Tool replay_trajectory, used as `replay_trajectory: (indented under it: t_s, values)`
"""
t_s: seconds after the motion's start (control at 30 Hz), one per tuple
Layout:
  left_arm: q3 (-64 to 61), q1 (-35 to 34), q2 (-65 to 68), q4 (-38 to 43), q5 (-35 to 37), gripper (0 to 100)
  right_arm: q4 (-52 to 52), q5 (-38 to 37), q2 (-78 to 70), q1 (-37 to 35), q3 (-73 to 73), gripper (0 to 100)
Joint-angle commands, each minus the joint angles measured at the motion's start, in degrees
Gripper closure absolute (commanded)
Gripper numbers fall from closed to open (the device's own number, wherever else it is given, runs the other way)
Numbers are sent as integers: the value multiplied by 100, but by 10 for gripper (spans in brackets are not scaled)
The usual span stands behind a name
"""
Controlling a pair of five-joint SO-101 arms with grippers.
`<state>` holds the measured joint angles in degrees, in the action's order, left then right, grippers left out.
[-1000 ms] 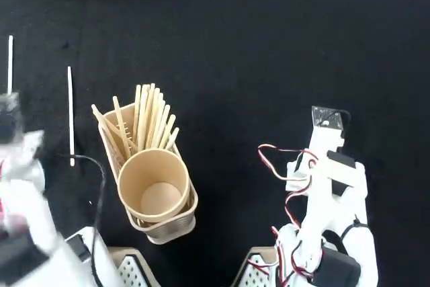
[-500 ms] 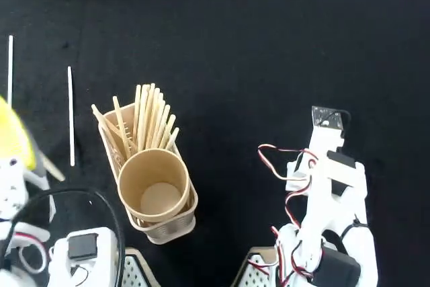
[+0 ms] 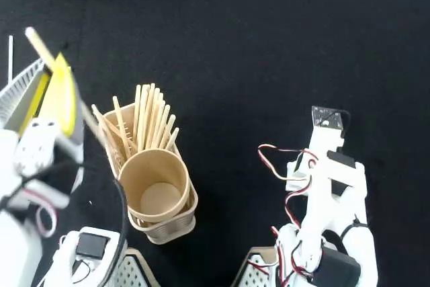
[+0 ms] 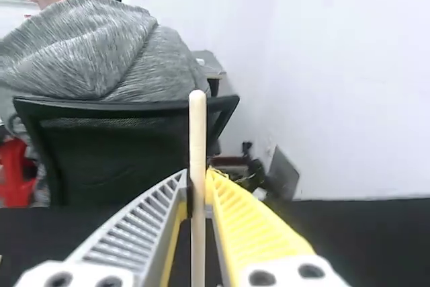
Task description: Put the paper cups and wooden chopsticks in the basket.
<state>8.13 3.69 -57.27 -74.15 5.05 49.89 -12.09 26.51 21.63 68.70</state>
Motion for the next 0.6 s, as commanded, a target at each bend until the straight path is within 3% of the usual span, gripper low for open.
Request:
replay_trajectory:
  t_s: [0.0,0.17,0.37,0.5,0.57]
  values:
    - [-699,101,18,818,387,971,9,-35,66,79,22,616]
    - [-1780,101,-730,1556,448,971,9,-35,92,79,48,616]
    - [-3934,101,-1802,2453,431,964,9,-35,92,79,48,616]
    - [-4796,101,-2312,2462,475,784,9,-35,92,79,48,616]
    - [-4804,110,-2435,2277,466,779,9,-35,92,79,48,616]
